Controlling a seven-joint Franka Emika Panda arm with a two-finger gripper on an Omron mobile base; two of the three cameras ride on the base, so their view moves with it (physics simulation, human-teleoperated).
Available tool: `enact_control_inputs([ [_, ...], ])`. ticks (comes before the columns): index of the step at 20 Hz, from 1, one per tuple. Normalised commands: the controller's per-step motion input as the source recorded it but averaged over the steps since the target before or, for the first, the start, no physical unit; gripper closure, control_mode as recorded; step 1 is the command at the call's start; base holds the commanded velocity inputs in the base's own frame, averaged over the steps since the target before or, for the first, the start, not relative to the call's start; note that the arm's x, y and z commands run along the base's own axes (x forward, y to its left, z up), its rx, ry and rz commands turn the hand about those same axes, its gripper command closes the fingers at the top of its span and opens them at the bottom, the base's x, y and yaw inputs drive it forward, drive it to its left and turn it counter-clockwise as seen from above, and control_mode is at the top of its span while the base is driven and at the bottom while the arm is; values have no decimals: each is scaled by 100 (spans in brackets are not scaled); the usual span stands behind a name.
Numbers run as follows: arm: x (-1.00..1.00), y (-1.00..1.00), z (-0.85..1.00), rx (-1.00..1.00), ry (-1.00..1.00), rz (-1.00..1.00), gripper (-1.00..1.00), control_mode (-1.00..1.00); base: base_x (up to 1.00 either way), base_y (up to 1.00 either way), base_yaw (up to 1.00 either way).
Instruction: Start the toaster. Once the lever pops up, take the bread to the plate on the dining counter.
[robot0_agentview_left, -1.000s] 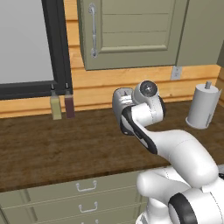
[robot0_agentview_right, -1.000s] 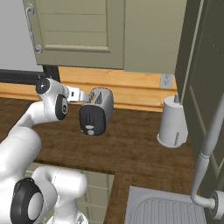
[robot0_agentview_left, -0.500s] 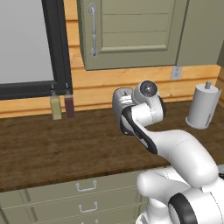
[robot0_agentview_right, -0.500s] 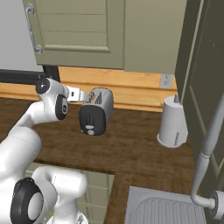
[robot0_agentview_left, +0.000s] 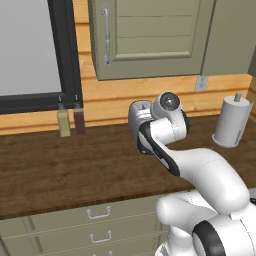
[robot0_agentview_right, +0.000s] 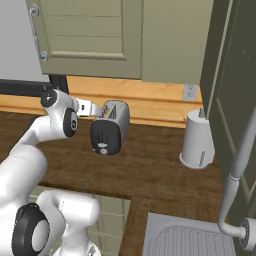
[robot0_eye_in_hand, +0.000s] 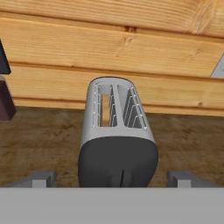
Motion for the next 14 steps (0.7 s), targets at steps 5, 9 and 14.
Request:
enact_control_inputs([
  [5, 0, 0, 0, 0, 0, 0, -100, -100, 0, 0, 0],
  [9, 0, 0, 0, 0, 0, 0, -100, -100, 0, 0, 0],
  [14, 0, 0, 0, 0, 0, 0, -100, -100, 0, 0, 0],
])
